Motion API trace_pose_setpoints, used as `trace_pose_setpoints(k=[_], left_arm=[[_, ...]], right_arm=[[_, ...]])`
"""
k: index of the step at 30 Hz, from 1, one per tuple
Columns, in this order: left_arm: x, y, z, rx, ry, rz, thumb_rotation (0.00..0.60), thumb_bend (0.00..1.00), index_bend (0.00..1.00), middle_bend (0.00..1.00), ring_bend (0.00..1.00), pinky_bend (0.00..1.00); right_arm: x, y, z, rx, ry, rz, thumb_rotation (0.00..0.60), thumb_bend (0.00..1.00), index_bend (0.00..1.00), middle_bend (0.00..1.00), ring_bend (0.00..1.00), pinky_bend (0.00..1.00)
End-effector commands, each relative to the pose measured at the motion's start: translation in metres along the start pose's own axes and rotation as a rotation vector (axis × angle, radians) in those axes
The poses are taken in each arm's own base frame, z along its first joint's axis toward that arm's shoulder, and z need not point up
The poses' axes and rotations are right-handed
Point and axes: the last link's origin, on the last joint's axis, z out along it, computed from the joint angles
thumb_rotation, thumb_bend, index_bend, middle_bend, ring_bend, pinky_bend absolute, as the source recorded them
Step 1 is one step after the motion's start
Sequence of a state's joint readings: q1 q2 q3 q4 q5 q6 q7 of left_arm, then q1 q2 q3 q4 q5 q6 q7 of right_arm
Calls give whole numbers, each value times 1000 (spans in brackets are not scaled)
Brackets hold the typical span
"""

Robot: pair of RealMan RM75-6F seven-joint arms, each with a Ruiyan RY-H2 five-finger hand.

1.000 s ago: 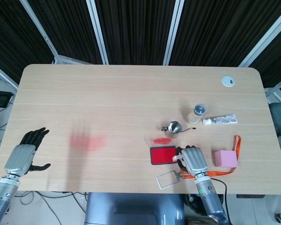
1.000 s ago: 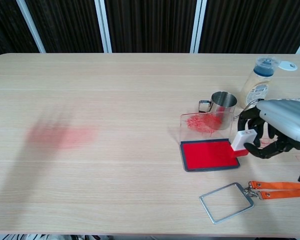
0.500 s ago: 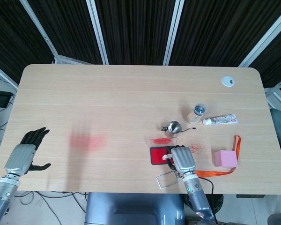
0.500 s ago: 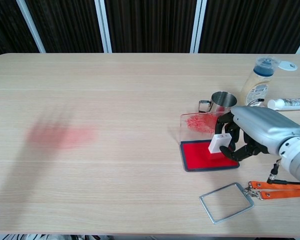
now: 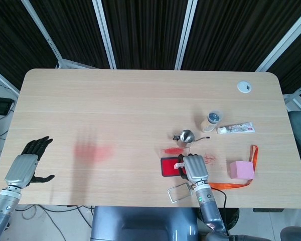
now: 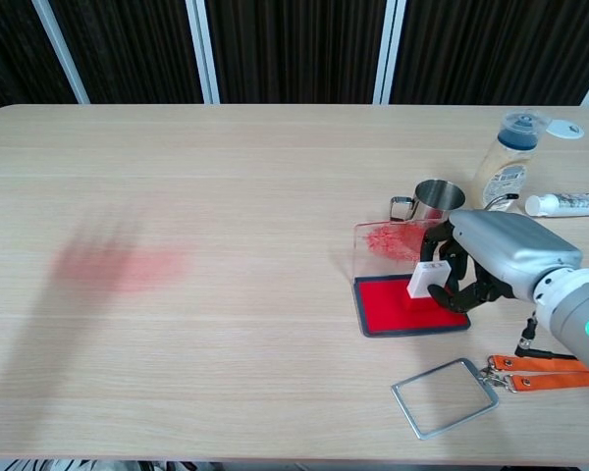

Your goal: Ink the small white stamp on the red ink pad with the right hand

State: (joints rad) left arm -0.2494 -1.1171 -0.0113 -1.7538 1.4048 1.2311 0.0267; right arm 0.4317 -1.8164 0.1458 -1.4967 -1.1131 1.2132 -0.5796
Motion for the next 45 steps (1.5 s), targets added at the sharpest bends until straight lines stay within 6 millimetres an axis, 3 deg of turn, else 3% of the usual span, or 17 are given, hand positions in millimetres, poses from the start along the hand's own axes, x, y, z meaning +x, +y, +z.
trace_pose_setpoints(k=[1,28,45], left_arm=[[0,0,0,0,-1,0,600,11,0,0,0,0],[0,0,-1,0,0,3,600,11,0,0,0,0],[0,0,-1,-1,1,0,600,11,0,0,0,0]], right_arm=[[-2,2,1,-11,-4,0,600,601,750,646,490,509],[-18,10,-5,-33,-28,4,600,604,756,649,490,509],[4,1,-1,-14,30,9,600,603,756,649,490,509]])
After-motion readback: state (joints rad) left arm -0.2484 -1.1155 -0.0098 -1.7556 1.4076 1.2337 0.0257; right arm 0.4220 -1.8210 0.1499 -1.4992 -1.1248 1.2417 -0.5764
